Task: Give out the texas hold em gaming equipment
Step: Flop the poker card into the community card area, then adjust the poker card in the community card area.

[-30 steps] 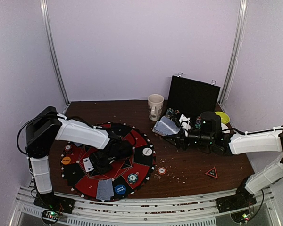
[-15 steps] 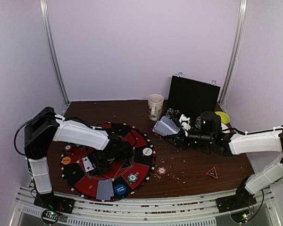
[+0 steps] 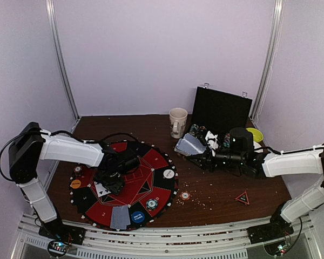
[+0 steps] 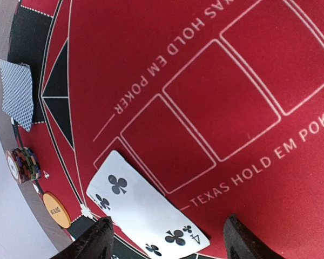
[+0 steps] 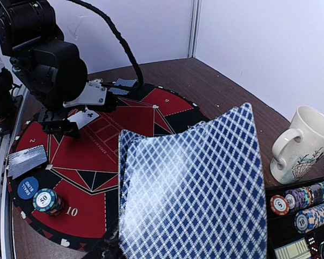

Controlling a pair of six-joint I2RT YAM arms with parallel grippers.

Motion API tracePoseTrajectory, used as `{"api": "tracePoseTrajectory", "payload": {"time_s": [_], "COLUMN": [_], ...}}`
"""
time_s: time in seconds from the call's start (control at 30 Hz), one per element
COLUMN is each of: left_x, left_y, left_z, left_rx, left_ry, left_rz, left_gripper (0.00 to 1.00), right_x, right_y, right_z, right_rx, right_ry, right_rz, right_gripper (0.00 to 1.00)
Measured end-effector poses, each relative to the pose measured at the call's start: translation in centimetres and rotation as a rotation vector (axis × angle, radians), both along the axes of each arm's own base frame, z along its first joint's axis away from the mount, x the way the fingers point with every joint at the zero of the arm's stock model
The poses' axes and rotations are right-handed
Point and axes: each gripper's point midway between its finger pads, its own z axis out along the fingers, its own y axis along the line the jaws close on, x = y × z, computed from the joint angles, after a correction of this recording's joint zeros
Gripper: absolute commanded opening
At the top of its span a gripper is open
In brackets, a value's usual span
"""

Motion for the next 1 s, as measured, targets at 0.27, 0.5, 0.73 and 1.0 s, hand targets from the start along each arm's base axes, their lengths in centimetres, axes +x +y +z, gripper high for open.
{"api": "tracePoseTrajectory", "payload": {"time_s": [0.27,0.5,0.73,1.0], "left_x": [-0.1,0.0,0.4,0.5], "left_y": [0.4,1.2,1.8,2.8], "left_z": [-0.1,0.0,0.2,0.3], "left_rx": [-0.050,-0.021,0.024,0.088], "left_ry": [-0.054,-0.074,-0.088,-0.109], "left_rz": [0.055,0.079,0.086,0.115], "left_gripper": [0.73,0.72,0.69,0.67], "right_x": [0.0,-0.1,-0.1,-0.1], "right_y": [0.0,0.0,0.0,0.0], "right_z": [0.0,0.1,0.1,0.2], "right_rx": [0.001,0.002,0.002,0.003], "right_ry": [0.000,-0.001,-0.001,-0.003], "right_rz": [0.003,0.003,0.004,0.004], "right_gripper": [0.47,0.47,0.47,0.47]}}
